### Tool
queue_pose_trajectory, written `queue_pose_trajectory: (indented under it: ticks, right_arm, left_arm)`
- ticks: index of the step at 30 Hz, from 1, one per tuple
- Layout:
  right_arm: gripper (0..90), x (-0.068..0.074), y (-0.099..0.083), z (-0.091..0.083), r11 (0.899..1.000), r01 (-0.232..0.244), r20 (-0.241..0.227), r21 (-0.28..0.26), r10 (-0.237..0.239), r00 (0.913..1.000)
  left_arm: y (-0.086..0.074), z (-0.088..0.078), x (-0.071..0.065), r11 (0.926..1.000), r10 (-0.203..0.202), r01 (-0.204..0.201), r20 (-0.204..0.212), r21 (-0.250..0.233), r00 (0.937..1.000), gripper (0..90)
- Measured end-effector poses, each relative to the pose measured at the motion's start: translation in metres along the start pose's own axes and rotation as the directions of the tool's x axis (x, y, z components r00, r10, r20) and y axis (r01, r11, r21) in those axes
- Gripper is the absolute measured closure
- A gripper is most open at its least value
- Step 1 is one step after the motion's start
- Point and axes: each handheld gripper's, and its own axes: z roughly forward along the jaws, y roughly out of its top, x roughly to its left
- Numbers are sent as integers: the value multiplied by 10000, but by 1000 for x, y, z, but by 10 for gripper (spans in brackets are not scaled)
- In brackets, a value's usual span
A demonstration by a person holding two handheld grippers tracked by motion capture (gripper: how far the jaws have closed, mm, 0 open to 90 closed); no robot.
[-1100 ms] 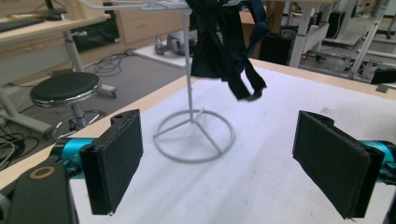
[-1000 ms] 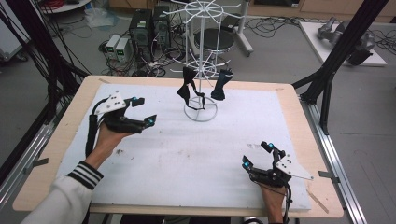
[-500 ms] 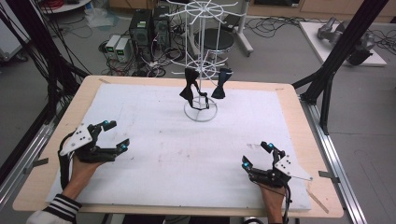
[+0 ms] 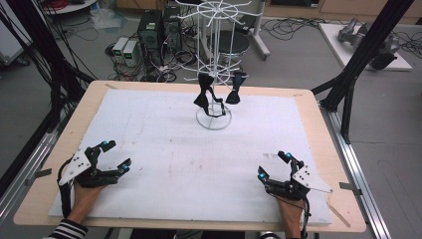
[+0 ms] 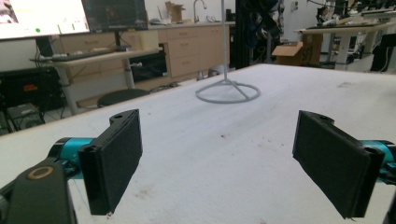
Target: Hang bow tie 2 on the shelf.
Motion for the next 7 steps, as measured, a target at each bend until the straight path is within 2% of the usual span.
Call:
queue_pose_trajectory:
  ticks: [3, 7]
  right_arm:
    - [116, 1, 0, 0, 10000, -46, -7, 31, 46, 10000]
    - [115, 1, 0, 0, 9999, 126, 29, -89, -126, 9999]
  left_arm:
    - [-1, -1, 1, 9999, -50, 50, -29, -104, 10000, 162]
    - [-1, -3, 2, 9995, -217, 215, -107, -229, 9997, 156]
